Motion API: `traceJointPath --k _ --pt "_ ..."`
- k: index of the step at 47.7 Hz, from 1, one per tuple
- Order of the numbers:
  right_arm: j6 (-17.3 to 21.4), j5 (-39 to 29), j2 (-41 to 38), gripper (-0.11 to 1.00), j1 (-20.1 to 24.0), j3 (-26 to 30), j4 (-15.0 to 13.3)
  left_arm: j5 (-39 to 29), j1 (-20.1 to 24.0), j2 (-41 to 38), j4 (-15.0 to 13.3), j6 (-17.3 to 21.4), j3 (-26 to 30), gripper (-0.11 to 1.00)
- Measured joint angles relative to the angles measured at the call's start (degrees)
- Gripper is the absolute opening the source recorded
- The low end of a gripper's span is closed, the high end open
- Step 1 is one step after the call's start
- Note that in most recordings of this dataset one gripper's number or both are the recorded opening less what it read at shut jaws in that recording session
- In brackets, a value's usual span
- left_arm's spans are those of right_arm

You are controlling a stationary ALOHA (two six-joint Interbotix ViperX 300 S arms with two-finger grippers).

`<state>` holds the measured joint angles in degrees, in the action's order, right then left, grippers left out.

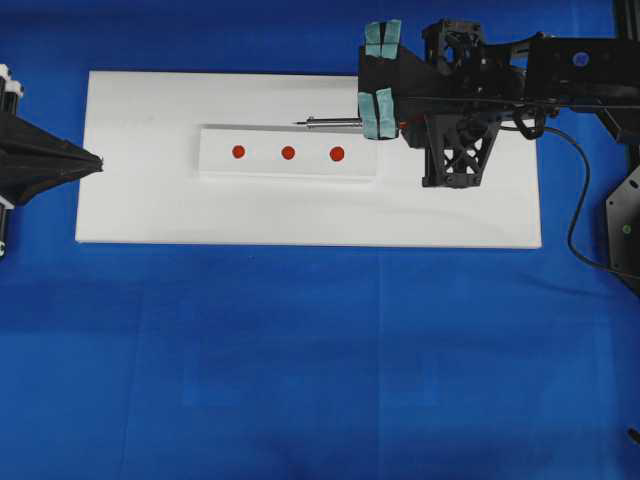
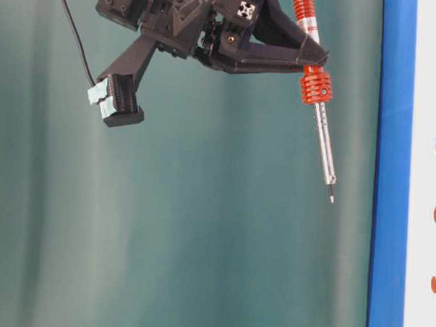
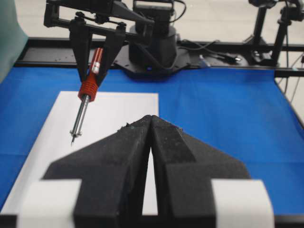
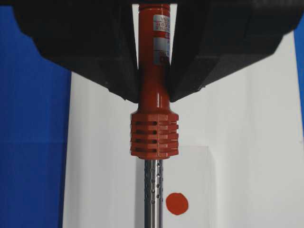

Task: Touch the tip of the soldering iron to the mark.
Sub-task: 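Lower the iron tip onto the middle red dot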

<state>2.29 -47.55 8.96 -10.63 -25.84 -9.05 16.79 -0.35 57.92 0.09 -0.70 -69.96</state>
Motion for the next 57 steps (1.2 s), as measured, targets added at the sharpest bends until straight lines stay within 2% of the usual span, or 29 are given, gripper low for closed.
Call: traceJointPath --k 21,57 --pt "0.0 0.5 -0.6 0.06 0.0 0.0 0.3 0.0 0.0 0.0 0.0 0.0 0.0 0.0" --pt "0.0 6.0 -11.3 0.06 0.4 0.0 1.0 0.0 0.0 0.0 -0.1 0.0 0.0 0.0"
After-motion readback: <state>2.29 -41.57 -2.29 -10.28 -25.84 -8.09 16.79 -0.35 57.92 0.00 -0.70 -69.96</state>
